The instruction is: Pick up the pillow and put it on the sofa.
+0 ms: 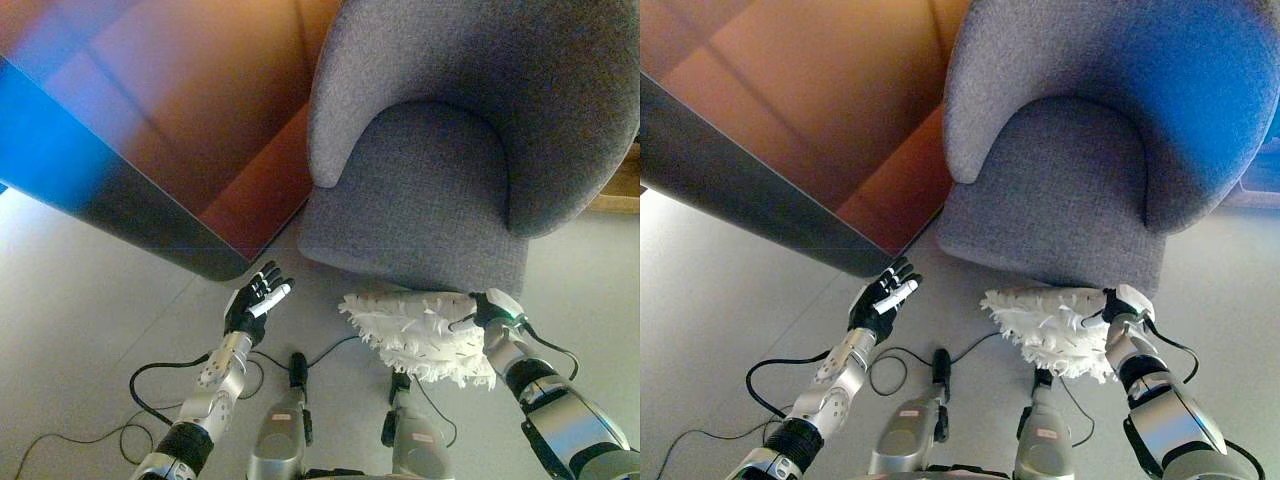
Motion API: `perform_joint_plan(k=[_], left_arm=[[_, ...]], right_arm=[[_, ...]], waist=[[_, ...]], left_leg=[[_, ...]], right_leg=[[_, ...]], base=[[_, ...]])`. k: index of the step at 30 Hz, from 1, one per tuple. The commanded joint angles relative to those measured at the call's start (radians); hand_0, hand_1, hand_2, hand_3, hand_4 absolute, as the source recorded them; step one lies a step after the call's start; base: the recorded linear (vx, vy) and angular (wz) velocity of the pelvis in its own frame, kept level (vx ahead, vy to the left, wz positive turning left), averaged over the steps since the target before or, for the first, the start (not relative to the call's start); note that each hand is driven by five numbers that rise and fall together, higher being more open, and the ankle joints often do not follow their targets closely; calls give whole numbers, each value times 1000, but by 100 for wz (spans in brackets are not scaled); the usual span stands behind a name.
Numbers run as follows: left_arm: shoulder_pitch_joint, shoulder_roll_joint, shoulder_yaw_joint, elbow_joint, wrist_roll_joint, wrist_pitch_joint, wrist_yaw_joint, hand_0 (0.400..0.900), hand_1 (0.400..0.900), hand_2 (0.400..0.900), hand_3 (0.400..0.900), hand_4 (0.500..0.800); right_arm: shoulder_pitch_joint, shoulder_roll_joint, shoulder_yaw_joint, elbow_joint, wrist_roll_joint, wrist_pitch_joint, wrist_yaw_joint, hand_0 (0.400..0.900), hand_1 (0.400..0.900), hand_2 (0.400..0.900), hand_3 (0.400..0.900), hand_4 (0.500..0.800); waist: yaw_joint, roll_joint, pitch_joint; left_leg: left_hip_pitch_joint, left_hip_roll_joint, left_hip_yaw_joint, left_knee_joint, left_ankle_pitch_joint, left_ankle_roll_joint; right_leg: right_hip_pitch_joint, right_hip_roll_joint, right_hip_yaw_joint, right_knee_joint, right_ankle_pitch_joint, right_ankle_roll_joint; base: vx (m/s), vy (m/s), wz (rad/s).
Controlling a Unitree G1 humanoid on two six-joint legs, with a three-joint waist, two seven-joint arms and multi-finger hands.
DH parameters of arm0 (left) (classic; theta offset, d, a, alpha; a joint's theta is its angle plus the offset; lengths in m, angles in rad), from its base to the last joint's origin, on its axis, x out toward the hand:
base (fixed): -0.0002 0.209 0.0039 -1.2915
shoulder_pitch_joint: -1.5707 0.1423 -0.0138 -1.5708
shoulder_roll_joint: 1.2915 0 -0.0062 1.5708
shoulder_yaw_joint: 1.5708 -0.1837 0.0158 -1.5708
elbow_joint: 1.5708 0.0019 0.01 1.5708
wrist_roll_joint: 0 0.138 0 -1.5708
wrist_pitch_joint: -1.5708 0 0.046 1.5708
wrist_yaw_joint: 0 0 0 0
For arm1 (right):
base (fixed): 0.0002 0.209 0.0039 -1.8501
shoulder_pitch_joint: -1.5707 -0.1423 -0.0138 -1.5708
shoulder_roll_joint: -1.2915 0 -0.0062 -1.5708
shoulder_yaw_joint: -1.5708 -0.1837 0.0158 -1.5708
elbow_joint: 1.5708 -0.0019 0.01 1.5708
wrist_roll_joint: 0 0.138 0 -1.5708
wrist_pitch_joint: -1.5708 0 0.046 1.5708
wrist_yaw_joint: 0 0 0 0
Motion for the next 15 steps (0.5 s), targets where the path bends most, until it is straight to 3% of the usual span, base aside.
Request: perform_joint_plan(k=[1, 15], left_arm=[[-63, 25, -20, -91, -1, -85, -3, 900, 900, 900, 900, 800], [-66, 29, -23, -98, -9, -75, -14, 900, 900, 900, 900, 800]], right_arm=[[-121, -78, 62, 36, -32, 9, -51, 900, 900, 900, 900, 800], [-129, -86, 63, 46, -44, 19, -49, 900, 900, 900, 900, 800]], waist=[[22, -31, -22], [24, -30, -15]], left_leg=[[-10, -2, -64, 56, -60, -10], [-13, -2, -64, 60, -61, -11]], right_leg=[[-7, -92, 20, 62, -11, 101], [-11, -93, 20, 64, -10, 102]], base=[[0, 0, 0], [0, 0, 0]])
